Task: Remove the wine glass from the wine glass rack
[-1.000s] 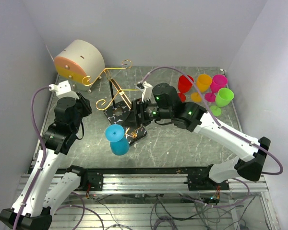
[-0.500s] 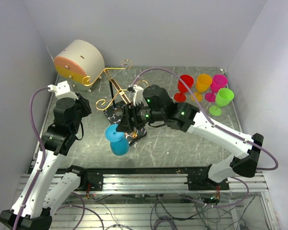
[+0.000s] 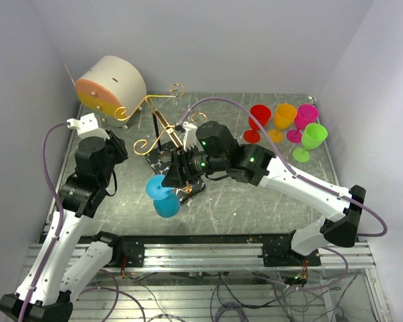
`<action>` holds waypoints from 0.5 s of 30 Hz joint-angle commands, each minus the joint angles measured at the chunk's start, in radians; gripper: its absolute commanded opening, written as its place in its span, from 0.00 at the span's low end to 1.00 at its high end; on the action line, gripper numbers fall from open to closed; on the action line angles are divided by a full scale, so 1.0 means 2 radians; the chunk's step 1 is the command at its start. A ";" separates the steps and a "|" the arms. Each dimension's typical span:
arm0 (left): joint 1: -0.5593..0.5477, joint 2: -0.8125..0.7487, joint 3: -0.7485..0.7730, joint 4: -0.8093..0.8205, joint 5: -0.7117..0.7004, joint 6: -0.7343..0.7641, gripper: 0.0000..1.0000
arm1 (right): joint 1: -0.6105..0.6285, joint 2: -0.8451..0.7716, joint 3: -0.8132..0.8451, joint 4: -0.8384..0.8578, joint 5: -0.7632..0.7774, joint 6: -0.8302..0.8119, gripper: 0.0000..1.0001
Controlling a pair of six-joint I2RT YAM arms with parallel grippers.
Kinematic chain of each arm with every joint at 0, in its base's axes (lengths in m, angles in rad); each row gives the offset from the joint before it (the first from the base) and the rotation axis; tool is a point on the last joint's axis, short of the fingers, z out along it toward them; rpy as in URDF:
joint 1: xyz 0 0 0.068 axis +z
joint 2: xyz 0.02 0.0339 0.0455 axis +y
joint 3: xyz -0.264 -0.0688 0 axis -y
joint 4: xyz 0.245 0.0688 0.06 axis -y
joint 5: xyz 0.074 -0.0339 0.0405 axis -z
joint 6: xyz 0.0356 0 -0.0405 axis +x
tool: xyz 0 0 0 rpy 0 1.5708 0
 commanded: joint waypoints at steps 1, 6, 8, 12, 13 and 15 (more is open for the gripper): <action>0.001 -0.003 -0.005 0.015 -0.010 0.000 0.38 | 0.008 -0.014 0.000 0.024 -0.028 0.005 0.39; 0.001 -0.005 -0.005 0.015 -0.012 0.000 0.38 | 0.009 -0.014 -0.005 0.037 -0.043 0.011 0.37; 0.001 -0.005 -0.005 0.015 -0.012 0.000 0.38 | 0.009 -0.013 -0.007 0.040 -0.044 0.012 0.37; 0.001 -0.007 -0.005 0.013 -0.014 0.001 0.38 | 0.011 -0.009 -0.007 0.041 -0.043 0.012 0.34; 0.001 -0.007 -0.005 0.014 -0.014 0.000 0.38 | 0.012 -0.008 -0.007 0.041 -0.042 0.012 0.30; 0.001 -0.008 -0.005 0.014 -0.014 0.002 0.38 | 0.012 -0.006 -0.007 0.041 -0.042 0.011 0.19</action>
